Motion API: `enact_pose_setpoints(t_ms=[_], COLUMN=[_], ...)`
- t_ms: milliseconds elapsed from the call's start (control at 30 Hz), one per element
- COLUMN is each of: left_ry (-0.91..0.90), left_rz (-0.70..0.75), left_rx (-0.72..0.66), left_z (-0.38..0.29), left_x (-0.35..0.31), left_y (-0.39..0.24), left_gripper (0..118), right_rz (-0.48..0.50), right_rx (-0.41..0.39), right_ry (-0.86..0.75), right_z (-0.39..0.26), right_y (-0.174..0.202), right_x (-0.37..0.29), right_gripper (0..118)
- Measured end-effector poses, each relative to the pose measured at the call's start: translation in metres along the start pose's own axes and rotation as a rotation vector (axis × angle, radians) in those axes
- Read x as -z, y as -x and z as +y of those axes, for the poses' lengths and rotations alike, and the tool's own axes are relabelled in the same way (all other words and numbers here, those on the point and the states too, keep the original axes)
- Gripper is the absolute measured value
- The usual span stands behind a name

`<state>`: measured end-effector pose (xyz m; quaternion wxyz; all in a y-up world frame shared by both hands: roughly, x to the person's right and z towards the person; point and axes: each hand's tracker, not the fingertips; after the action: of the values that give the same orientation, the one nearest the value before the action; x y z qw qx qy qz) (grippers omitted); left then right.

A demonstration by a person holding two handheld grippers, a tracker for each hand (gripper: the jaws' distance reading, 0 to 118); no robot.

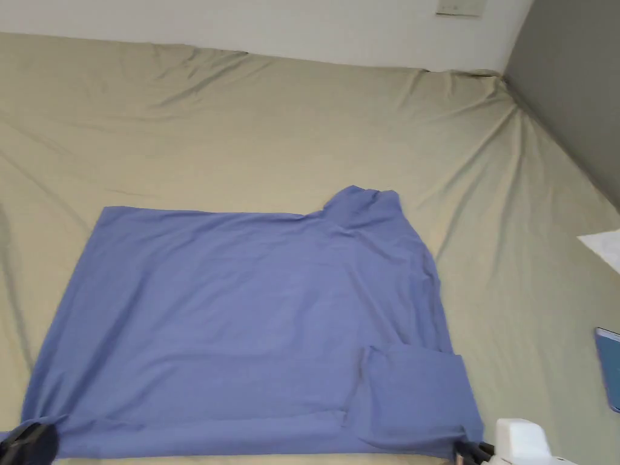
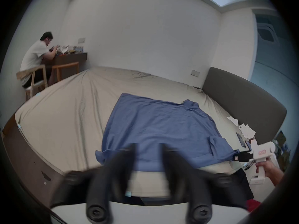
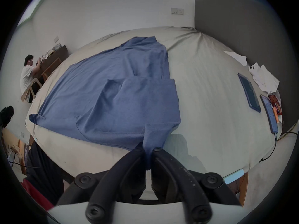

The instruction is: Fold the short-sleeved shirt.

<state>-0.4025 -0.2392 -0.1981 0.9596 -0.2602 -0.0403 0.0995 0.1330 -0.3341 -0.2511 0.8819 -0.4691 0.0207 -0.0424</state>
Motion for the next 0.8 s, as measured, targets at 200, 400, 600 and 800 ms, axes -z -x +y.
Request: enact_pose_setpoints(t_ms=[200,400,600,800], left_ry=[0.196,0.374,0.396,0.397], left_rz=[0.093,0.172,0.14,0.141], left_rx=[-0.134,-0.01,0.026,0.032], left_z=[-0.003,-0.027,-0.037,-0.045], left_x=[0.066,0.104,0.113,0.116], left_y=[0.065,0.085,0.084,0.087], left_gripper=[113,84,35,10], right_rz=[0.006,0.022,0.028,0.03], right_rx=[-0.026,0.0,0.002,-0.003], right_ry=[-0.011,-0.018,-0.02,-0.03], right_z=[0.006,0.008,0.007,0.008], right_y=[0.007,0.011,0.013,0.014], right_x=[-0.006,-0.007,-0.012,-0.016], right_gripper=[4,4,4,4])
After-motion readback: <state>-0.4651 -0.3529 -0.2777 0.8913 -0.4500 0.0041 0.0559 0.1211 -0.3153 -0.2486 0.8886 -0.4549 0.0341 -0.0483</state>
